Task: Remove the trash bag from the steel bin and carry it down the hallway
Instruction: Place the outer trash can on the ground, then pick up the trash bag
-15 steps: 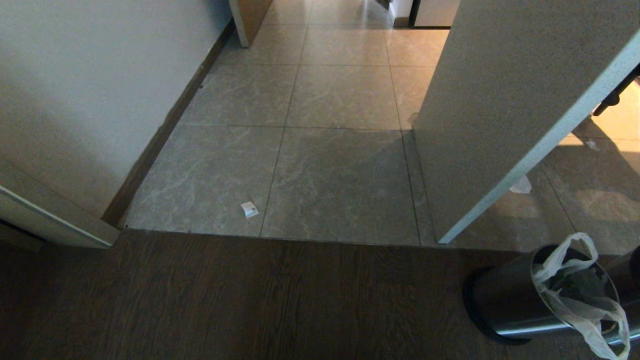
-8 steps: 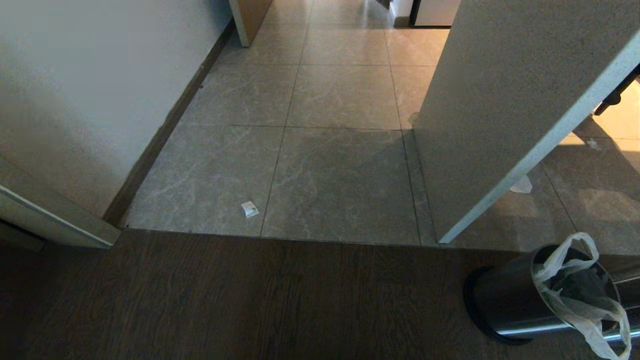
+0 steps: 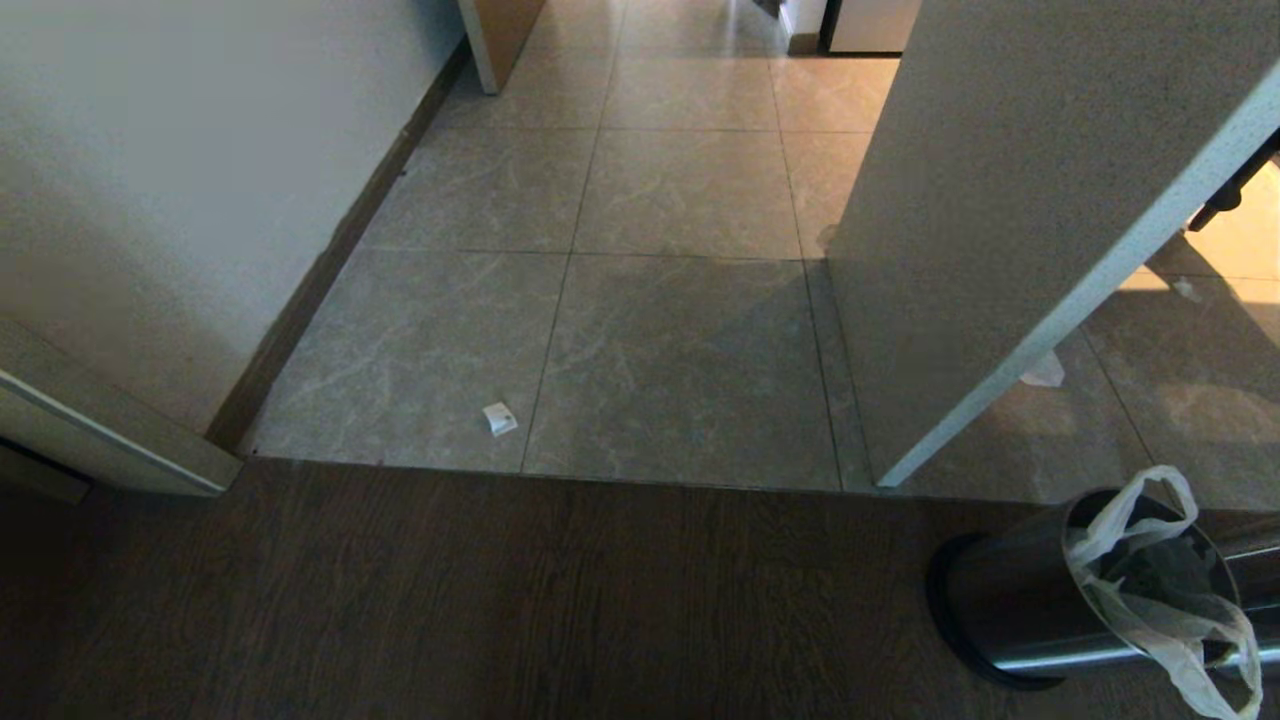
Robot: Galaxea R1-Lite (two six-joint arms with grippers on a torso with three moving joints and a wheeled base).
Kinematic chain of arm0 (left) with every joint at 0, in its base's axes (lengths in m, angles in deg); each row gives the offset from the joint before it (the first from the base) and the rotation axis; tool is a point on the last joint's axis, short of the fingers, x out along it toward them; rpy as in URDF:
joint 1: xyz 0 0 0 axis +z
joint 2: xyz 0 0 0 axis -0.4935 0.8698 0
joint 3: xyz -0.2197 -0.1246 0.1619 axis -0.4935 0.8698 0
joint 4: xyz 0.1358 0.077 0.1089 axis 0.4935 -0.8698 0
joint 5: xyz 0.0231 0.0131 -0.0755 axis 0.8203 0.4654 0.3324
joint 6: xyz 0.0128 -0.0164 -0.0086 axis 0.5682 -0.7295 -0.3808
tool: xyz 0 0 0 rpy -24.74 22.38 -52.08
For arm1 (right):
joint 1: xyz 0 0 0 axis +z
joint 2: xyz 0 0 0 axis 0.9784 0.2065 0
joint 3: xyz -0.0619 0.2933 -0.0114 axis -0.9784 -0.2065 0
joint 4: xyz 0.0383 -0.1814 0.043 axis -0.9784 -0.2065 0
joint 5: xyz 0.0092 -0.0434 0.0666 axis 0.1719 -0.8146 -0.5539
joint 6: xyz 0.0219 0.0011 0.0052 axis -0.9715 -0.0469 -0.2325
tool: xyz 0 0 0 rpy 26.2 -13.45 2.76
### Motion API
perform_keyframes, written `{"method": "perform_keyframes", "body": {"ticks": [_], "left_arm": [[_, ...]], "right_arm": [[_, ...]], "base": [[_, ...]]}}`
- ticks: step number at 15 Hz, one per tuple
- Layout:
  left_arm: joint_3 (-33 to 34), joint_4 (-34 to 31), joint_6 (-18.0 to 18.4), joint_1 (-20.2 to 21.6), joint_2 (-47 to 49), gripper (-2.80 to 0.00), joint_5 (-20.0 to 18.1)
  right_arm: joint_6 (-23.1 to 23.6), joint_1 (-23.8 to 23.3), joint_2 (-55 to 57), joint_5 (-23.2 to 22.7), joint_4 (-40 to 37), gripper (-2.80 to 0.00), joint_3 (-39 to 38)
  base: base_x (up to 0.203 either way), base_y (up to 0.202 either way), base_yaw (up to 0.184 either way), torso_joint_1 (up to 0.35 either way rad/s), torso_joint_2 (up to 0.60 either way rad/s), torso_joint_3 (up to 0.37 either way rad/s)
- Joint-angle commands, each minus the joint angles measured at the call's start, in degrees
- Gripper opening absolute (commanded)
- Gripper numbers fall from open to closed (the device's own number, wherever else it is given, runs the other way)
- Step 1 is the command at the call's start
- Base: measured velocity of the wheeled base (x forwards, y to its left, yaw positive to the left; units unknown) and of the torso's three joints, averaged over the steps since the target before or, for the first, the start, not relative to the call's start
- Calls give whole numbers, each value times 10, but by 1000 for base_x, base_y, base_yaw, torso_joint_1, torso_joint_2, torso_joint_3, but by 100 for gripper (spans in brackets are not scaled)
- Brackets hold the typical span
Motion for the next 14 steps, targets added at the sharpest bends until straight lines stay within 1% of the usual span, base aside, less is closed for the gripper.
{"method": "perform_keyframes", "body": {"ticks": [1,2,5,7,8,10,12,13,14], "left_arm": [[0,0,0,0,0,-280,0],[0,0,0,0,0,-280,0],[0,0,0,0,0,-280,0],[0,0,0,0,0,-280,0],[0,0,0,0,0,-280,0],[0,0,0,0,0,-280,0],[0,0,0,0,0,-280,0],[0,0,0,0,0,-280,0],[0,0,0,0,0,-280,0]], "right_arm": [[49,14,-75,-1,-6,-280,-66],[57,23,-90,-2,-10,-280,-82],[65,49,-138,-2,-13,-280,-167],[68,70,-158,1,-16,-280,-202],[68,78,-162,10,-22,-280,-214],[74,95,-164,53,-42,-280,-226],[133,109,-162,109,-60,-280,-248],[159,120,-160,128,-64,-280,-265],[175,130,-158,131,-64,-280,-273]], "base": [[0,0,0,0,0,0],[0,0,0,0,0,0],[0,0,0,0,0,0],[0,0,0,0,0,0],[0,0,0,0,0,0],[0,0,0,0,0,0],[0,0,0,0,0,0],[0,0,0,0,0,0],[0,0,0,0,0,0]]}}
